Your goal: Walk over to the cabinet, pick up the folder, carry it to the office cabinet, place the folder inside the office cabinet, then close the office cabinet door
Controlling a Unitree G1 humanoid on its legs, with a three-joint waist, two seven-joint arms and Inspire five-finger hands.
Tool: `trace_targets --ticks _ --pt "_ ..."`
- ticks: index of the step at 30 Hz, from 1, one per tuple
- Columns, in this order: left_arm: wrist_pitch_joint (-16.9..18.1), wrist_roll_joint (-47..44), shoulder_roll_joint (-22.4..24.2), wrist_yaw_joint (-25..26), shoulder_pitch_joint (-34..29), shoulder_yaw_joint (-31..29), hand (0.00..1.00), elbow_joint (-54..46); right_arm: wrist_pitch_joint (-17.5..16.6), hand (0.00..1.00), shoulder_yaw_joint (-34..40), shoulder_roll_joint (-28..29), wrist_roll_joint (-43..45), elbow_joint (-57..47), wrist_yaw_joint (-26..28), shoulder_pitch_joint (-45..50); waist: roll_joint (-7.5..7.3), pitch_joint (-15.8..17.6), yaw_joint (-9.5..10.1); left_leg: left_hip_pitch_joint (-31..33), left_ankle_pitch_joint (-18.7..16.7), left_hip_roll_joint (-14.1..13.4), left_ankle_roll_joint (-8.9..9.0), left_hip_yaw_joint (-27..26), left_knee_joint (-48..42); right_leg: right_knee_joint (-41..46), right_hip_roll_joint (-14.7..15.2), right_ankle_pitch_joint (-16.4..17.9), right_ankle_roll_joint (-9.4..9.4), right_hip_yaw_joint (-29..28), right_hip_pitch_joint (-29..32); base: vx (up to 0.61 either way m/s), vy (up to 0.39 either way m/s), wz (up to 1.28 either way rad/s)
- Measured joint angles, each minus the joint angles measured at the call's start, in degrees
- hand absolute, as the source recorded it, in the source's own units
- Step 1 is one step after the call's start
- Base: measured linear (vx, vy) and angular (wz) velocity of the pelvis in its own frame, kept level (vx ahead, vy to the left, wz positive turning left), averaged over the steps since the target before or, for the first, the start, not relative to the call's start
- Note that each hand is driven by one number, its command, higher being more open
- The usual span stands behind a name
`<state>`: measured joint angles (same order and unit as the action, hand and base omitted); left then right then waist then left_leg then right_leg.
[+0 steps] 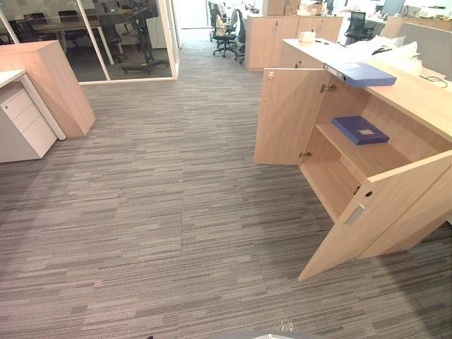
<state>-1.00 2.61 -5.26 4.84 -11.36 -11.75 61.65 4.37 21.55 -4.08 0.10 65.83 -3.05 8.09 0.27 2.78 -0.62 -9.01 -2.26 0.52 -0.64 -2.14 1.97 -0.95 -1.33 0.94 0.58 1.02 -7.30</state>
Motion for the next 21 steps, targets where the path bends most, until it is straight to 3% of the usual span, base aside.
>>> trace_targets --ticks 5,13,21 --pt "0.4 -4.37 -0.12 -2.45 0.23 -0.69 1.0 0.55 0.09 1.0 1.19 0.11 -0.03 0.14 0.69 -0.69 0.01 1.1 0.03 -0.89 -0.23 -0.04 0.37 -0.08 0.57 -0.97 -0.08 -0.03 -0.19 0.13 -1.12 0.02 -0.01 0.0" --pt "0.48 -4.01 -0.18 -3.62 0.27 -0.72 1.0 0.52 0.13 1.0 2.1 0.23 0.03 0.11 1.47 -0.93 0.15 1.34 0.02 -1.69 -0.55 -0.15 0.87 -0.24 0.61 -1.2 -0.13 0.18 -0.58 0.13 -1.95 -0.01 -0.003 0.0" --pt "0.97 0.44 0.16 -0.9 0.44 -0.27 1.0 0.43 -1.12 1.0 1.27 0.95 0.58 -2.11 -3.78 0.21 0.27 1.24 -0.05 -1.84 -0.61 -0.51 0.94 -0.75 0.73 -1.21 -0.53 0.14 -0.51 -0.35 -1.83 -0.02 -0.015 -0.04"
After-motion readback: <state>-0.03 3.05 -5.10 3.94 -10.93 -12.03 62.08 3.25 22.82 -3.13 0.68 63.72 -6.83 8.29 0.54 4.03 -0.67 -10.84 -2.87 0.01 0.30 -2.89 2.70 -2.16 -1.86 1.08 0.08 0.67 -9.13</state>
